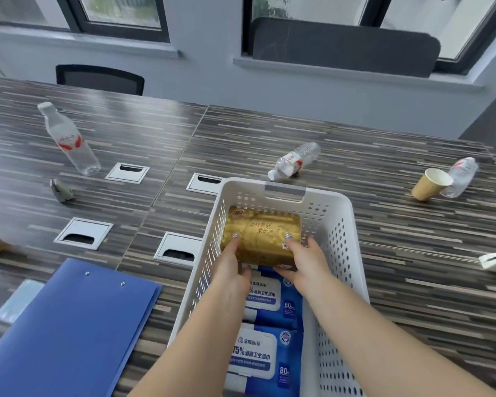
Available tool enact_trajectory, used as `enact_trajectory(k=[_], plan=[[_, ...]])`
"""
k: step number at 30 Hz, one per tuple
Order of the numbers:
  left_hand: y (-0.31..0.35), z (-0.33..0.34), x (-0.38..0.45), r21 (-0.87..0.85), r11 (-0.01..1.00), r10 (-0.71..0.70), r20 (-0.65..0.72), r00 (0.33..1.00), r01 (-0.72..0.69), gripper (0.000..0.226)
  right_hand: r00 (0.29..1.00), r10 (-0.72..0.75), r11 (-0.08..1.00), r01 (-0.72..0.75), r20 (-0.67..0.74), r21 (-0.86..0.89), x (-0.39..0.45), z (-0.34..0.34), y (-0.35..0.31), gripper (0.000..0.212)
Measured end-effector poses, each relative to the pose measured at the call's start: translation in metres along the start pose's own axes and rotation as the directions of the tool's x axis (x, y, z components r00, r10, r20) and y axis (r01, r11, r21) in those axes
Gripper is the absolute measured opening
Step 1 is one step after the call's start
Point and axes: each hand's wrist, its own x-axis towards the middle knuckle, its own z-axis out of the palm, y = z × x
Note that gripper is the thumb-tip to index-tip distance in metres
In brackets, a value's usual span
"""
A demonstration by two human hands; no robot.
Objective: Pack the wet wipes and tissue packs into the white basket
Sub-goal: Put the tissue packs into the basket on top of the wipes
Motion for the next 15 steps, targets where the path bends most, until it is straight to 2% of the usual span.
enact_trajectory(k=[5, 11, 15], plan=[[-0.004, -0.004, -0.04, 0.088, 0.994, 0.047, 0.163, 0.986, -0.062, 0.053, 0.997, 0.001, 0.996, 0.006, 0.074, -0.085, -0.034, -0.007, -0.011, 0.078], [-0.02, -0.026, -0.096, 0.256, 0.947, 0.094, 0.359, 0.929, -0.195, 0.041, 0.966, -0.112, 0.989, 0.132, 0.235, -0.07, -0.094, -0.032, -0.021, 0.065], [-0.033, -0.039, -0.121, 0.303, 0.906, 0.144, 0.432, 0.89, -0.294, 0.034, 0.945, -0.217, 0.966, 0.243, 0.246, -0.081, -0.122, -0.058, -0.022, 0.062]])
